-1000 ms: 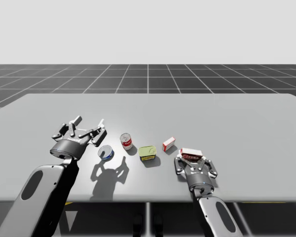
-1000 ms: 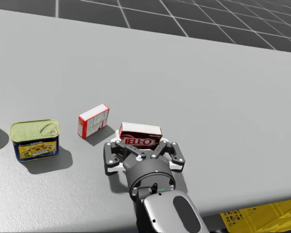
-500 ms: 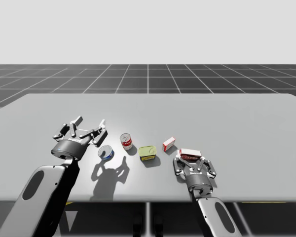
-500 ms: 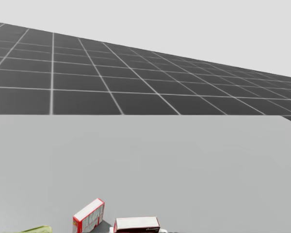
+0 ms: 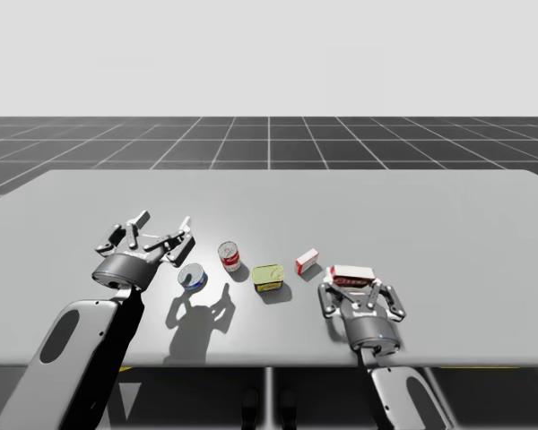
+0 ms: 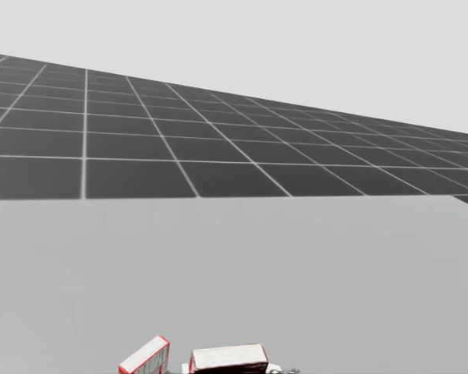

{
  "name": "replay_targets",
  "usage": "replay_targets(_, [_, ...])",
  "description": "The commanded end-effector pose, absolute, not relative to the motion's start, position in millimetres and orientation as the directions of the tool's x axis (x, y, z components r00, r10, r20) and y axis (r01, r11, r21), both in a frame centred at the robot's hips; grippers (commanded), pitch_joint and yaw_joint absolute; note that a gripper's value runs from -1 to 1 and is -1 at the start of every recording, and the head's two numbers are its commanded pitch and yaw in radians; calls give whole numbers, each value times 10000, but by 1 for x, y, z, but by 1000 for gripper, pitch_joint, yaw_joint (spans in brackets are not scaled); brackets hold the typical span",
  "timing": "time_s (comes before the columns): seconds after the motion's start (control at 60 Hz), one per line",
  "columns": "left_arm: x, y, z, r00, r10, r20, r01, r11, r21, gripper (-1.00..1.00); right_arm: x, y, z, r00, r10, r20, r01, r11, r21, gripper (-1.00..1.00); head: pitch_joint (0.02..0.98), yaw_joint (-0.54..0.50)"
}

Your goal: Lift the pudding box off the table.

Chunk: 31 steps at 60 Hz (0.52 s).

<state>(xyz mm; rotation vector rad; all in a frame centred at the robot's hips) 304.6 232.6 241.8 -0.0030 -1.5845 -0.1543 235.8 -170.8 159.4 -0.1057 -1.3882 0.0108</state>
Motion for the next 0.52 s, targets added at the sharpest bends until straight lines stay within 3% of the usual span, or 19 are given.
replay_targets(0.017, [305, 233, 242, -218, -941, 9953, 972, 9906, 958, -1000, 247, -179, 197, 861, 847, 9927, 1396, 9855, -962, 1000, 422, -388])
replay_targets(0.317, [305, 234, 243, -230, -922, 9955, 940, 9911, 939, -1000, 262, -186, 254, -655, 1013, 9927, 1659, 9821, -893, 1000, 421, -389])
replay_targets(0.517, [305, 234, 243, -217, -911, 9956, 892, 9917, 927, -1000, 271, -192, 298, -2182, 1002, 9707, 1696, 9835, -634, 1000, 420, -393])
